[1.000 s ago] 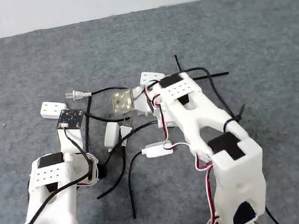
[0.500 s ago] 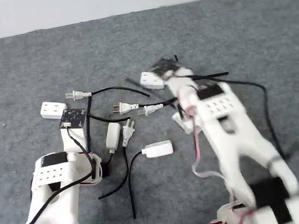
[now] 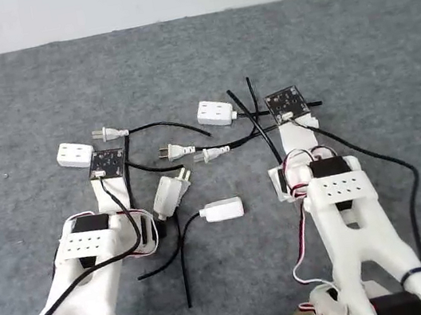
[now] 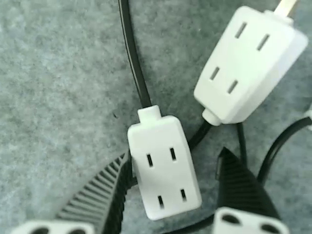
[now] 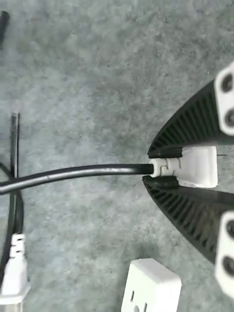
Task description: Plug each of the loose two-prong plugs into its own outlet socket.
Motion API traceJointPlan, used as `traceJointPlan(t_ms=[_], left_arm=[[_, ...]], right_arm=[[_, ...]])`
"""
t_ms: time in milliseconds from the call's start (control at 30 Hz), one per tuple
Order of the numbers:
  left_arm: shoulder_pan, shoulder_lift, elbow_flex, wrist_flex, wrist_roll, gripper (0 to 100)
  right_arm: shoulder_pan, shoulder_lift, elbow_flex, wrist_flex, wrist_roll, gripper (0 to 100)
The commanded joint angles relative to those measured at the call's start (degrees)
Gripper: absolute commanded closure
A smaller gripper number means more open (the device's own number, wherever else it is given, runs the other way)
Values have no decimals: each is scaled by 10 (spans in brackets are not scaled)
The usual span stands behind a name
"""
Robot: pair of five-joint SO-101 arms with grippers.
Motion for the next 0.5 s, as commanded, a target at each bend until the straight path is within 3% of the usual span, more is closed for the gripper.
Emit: traceJointPlan(t_ms=[0, 233, 467], left_arm=[[4, -8, -6, -7, 6, 731], [11, -91, 35, 16, 10, 573], [-8, -293, 102, 23, 8, 570]], right_arm=[[7, 0, -6, -13, -5, 991], [7, 1, -6, -14, -5, 991], [4, 0, -6, -14, -8, 991]])
